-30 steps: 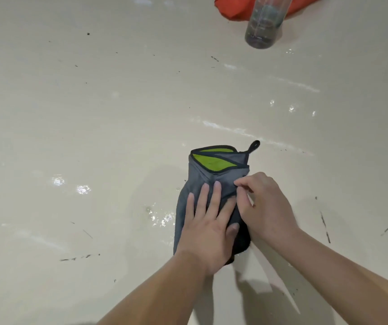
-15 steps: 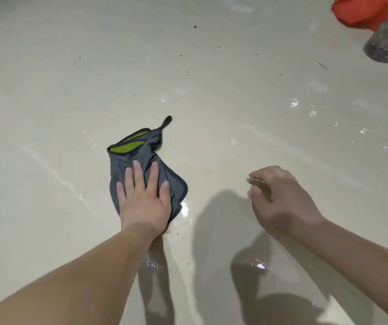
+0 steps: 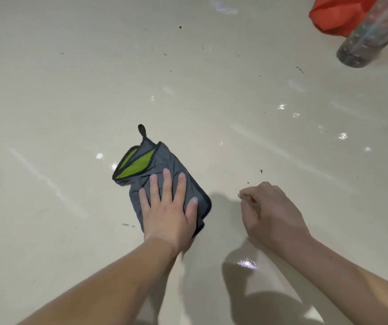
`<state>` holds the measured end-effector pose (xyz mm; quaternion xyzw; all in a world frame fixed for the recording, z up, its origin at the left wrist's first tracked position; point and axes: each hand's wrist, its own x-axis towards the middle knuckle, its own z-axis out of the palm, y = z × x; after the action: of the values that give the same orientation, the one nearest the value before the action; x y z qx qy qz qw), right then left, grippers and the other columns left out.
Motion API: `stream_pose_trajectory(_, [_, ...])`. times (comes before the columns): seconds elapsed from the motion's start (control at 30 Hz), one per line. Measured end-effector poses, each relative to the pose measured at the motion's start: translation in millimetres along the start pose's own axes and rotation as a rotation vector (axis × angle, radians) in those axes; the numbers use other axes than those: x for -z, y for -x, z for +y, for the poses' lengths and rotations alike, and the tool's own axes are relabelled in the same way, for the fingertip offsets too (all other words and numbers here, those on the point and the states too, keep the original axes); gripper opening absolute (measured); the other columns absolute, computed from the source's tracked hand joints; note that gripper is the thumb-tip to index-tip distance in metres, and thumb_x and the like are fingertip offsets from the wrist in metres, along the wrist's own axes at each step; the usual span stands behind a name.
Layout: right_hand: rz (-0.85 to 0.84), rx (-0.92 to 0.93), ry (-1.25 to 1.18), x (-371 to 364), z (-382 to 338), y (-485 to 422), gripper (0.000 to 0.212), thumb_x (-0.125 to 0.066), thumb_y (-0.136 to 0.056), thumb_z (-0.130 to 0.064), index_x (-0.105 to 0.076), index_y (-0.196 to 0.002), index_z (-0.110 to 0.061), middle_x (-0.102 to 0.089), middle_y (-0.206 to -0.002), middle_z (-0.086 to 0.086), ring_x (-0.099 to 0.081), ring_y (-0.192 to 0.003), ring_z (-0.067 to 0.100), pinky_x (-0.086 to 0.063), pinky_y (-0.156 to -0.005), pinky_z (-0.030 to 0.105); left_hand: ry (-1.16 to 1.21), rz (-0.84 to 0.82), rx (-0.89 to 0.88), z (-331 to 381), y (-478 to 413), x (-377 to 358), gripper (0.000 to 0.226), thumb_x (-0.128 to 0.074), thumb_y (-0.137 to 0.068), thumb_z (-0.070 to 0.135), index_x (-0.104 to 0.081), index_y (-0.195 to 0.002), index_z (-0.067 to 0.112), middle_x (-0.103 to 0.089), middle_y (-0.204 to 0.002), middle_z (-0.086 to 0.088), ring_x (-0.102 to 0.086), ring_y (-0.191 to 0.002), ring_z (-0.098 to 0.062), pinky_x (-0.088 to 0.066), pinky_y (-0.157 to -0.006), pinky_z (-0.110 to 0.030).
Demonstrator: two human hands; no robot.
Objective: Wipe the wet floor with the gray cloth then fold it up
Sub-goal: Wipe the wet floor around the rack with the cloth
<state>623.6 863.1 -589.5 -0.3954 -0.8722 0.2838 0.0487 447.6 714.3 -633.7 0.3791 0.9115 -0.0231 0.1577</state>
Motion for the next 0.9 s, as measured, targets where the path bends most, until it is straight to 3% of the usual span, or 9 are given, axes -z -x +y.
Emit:
stream_pose_trajectory(0.13, [0.046,-0.108,-0.033,19.3,37.0,25.1,0.019,-0.057,-0.095,-0.029,-0.066,-0.112,-0.031,-0.053,-0.092,-0.02,-0.051,-0.096,0.007,-0.049,-0.081,0.032,-0.039,-0.033,-0.067,34.7,-14.5,4.3,0.068,0.0,-0.101,0.059,0.017,-0.161,0.03,0.023,-0.17,-0.005,0.027,-0.153,-0.036,0.011,-0.123,-0.06])
stream_pose_trajectory(0.27, [0.081,-0.192,-0.054,30.1,54.2,32.4,0.018,-0.056,-0.096,-0.027,-0.066,-0.111,-0.029,-0.053,-0.093,-0.019,-0.051,-0.095,0.006,-0.046,-0.081,0.029,-0.112,-0.005,-0.329,68.6,9.0,-2.9,0.07,-0.011,-0.103,0.057,-0.003,-0.165,0.024,0.007,-0.172,-0.009,0.015,-0.156,-0.041,0.002,-0.123,-0.063])
stream_pose_trajectory(0.4, [0.158,-0.07,-0.021,25.4,52.8,25.8,0.024,-0.053,-0.092,-0.029,-0.07,-0.106,-0.019,-0.062,-0.095,-0.003,-0.06,-0.09,0.022,-0.053,-0.075,0.039,-0.265,-0.057,-0.722,84.1,35.6,-13.0,0.069,-0.014,-0.105,0.057,-0.006,-0.165,0.023,0.009,-0.172,-0.008,0.02,-0.154,-0.041,0.001,-0.122,-0.065])
stream_pose_trajectory(0.5, [0.162,-0.034,-0.078,20.1,45.6,6.7,0.019,-0.057,-0.094,-0.024,-0.069,-0.107,-0.018,-0.061,-0.093,0.0,-0.059,-0.087,0.024,-0.052,-0.076,0.042,-0.234,-0.072,-0.829,64.3,46.3,-14.4,0.065,-0.028,-0.105,0.056,-0.02,-0.163,0.028,-0.005,-0.173,-0.004,0.005,-0.158,-0.037,-0.003,-0.124,-0.06])
stream_pose_trajectory(0.6, [0.081,0.005,-0.049,11.4,31.2,-14.2,0.021,-0.054,-0.096,-0.026,-0.068,-0.111,-0.021,-0.062,-0.092,-0.001,-0.057,-0.092,0.025,-0.05,-0.079,0.04,-0.19,-0.088,-0.625,36.7,64.7,-15.4,0.064,-0.027,-0.105,0.055,-0.018,-0.163,0.031,-0.005,-0.173,-0.008,0.001,-0.158,-0.036,-0.009,-0.122,-0.059])
stream_pose_trajectory(0.7, [-0.006,0.184,0.003,-13.7,5.3,-24.1,0.011,-0.052,-0.094,-0.022,-0.063,-0.093,-0.022,-0.062,-0.082,-0.003,-0.057,-0.083,0.029,-0.044,-0.07,0.038,-0.087,-0.121,-0.209,11.4,112.0,-22.7,0.064,-0.017,-0.106,0.054,-0.011,-0.164,0.029,-0.001,-0.173,-0.011,0.001,-0.158,-0.036,-0.013,-0.119,-0.06])
stream_pose_trajectory(0.77, [-0.019,0.288,-0.037,-33.0,-16.8,-25.7,0.016,-0.055,-0.092,-0.02,-0.069,-0.098,-0.019,-0.066,-0.083,-0.002,-0.058,-0.08,0.029,-0.047,-0.069,0.039,-0.013,-0.14,0.012,10.4,140.9,-28.9,0.064,-0.014,-0.106,0.053,-0.009,-0.165,0.028,0.0,-0.173,-0.011,-0.001,-0.158,-0.037,-0.01,-0.119,-0.059])
stream_pose_trajectory(0.83, [-0.064,0.39,-0.09,-51.5,-44.9,-26.5,0.023,-0.054,-0.093,-0.023,-0.071,-0.106,-0.019,-0.067,-0.088,-0.002,-0.059,-0.085,0.028,-0.05,-0.076,0.041,0.024,-0.166,0.154,17.6,156.3,-29.5,0.063,-0.008,-0.106,0.055,0.001,-0.164,0.032,0.012,-0.172,-0.007,0.01,-0.158,-0.035,-0.003,-0.121,-0.057])
stream_pose_trajectory(0.9, [-0.167,0.47,-0.064,-63.2,-68.6,-24.3,0.027,-0.049,-0.094,-0.029,-0.071,-0.107,-0.021,-0.065,-0.092,-0.002,-0.058,-0.09,0.028,-0.051,-0.078,0.041,0.067,-0.185,0.204,23.0,157.5,-23.2,0.061,-0.003,-0.104,0.057,0.02,-0.158,0.041,0.038,-0.164,0.002,0.036,-0.15,-0.027,0.011,-0.122,-0.054])
